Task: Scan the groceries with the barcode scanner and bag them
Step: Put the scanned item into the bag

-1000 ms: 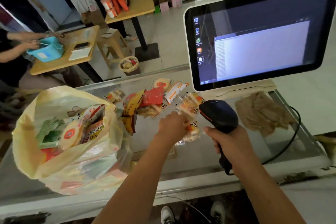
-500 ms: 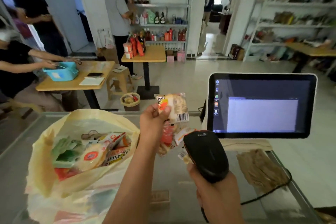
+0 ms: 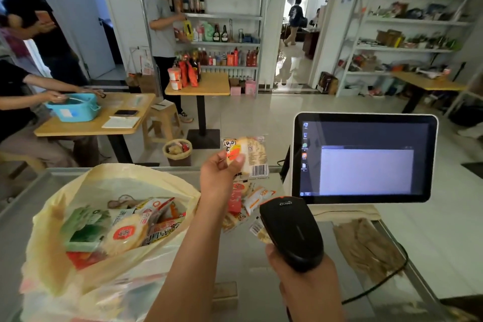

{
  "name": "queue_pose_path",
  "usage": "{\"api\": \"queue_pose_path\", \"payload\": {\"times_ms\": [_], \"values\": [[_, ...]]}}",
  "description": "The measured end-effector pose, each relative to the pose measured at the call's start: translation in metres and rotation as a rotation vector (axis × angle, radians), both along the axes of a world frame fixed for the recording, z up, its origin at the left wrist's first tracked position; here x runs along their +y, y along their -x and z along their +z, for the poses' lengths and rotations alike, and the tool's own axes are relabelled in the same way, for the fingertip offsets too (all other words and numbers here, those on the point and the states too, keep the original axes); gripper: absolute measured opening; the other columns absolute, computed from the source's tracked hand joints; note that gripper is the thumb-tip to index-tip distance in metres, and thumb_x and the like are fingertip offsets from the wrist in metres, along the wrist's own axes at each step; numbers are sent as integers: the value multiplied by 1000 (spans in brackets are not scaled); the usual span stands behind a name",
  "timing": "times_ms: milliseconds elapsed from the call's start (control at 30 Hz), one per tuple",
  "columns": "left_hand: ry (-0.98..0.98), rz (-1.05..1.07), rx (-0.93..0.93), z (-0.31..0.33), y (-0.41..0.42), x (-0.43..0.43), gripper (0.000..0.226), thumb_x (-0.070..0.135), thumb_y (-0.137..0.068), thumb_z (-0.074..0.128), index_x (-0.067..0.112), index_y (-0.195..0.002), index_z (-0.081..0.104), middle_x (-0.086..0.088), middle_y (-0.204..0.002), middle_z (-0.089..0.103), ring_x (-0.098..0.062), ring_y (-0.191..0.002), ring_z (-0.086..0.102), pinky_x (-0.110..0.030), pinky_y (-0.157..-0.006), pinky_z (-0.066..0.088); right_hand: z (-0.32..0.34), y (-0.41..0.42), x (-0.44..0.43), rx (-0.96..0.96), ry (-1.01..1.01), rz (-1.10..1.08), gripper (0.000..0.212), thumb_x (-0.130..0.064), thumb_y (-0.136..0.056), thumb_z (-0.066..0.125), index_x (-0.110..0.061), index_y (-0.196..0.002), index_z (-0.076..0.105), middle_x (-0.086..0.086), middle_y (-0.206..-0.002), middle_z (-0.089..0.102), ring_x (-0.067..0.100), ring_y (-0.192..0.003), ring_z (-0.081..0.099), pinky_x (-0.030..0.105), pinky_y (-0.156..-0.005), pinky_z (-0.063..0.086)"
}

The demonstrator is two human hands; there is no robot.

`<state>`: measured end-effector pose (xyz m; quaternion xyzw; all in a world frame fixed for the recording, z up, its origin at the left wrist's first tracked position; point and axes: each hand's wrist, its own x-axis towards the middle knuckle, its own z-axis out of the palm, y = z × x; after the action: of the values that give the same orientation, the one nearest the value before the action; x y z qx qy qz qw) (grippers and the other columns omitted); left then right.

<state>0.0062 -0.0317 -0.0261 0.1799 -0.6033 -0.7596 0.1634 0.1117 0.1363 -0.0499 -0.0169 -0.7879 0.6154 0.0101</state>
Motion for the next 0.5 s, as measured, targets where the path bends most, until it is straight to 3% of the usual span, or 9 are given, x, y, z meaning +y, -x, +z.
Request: {"api": "queue_pose_path", "payload": {"times_ms": [500], "values": [[24, -3, -25, 2, 2, 2, 19, 17, -93, 67, 11, -111, 66, 0, -102, 77, -14, -91, 75, -40, -84, 61, -1, 0, 5, 4, 4, 35, 17, -32, -70, 75, -27, -67, 59, -17, -47, 58, -6, -45, 53, 10, -50, 41]]}}
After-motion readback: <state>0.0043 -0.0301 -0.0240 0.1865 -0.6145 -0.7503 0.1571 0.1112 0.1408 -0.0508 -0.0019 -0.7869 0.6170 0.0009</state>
